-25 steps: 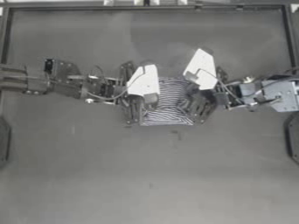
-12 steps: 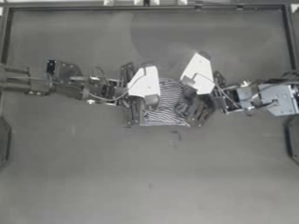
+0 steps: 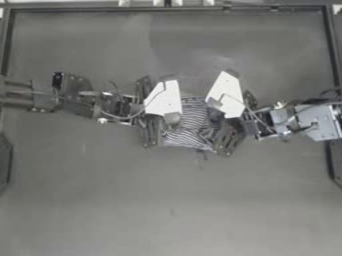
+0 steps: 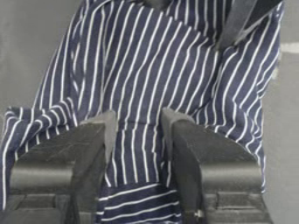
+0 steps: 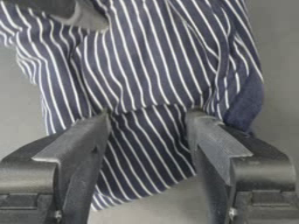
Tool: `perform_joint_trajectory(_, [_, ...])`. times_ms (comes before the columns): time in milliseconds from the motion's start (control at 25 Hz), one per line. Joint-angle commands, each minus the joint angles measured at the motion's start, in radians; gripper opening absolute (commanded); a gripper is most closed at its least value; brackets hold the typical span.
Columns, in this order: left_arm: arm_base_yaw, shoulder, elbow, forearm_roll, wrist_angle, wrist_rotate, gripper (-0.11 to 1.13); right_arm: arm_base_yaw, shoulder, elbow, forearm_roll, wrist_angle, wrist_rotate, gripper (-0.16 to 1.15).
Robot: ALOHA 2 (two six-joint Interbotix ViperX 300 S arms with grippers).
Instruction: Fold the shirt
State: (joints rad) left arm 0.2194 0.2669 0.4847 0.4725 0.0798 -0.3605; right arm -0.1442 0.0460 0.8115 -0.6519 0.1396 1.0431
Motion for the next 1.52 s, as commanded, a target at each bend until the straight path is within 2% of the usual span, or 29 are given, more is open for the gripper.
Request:
perform_joint_trajectory(40, [-0.023,-0.051,0.014,-0.020,0.023,-0.002,0.76,0.043,-0.009,-0.006,0.015,-0.003,-0.003,0.88])
perform_joint_trajectory(320, [-0.071,-0.084,0.015,-0.034,0.061,-0.003,0.76,0.081,-0.009,-0.011,0.032,-0.003,-0.003,0.88])
perform_joint_trajectory(600, [-0.115,-0.100,0.017,-0.041,0.127,-0.003,0.68,0.124,-0.008,-0.041,0.041,-0.003,-0.005,0.88])
perform_joint_trajectory(1080, [-0.164,-0.170,0.089,-0.118,0.158,-0.003,0.67,0.166,0.055,-0.120,0.032,-0.003,-0.017,0.88])
perform_joint_trajectory(1360, [-0.169,-0.183,0.075,-0.115,0.158,0.003,0.67,0.175,0.041,-0.144,0.029,0.041,-0.031,0.88])
perform_joint_trajectory(1520, [-0.160,-0.233,0.064,-0.100,0.158,0.006,0.69,0.179,0.000,-0.166,-0.012,0.084,-0.031,0.88])
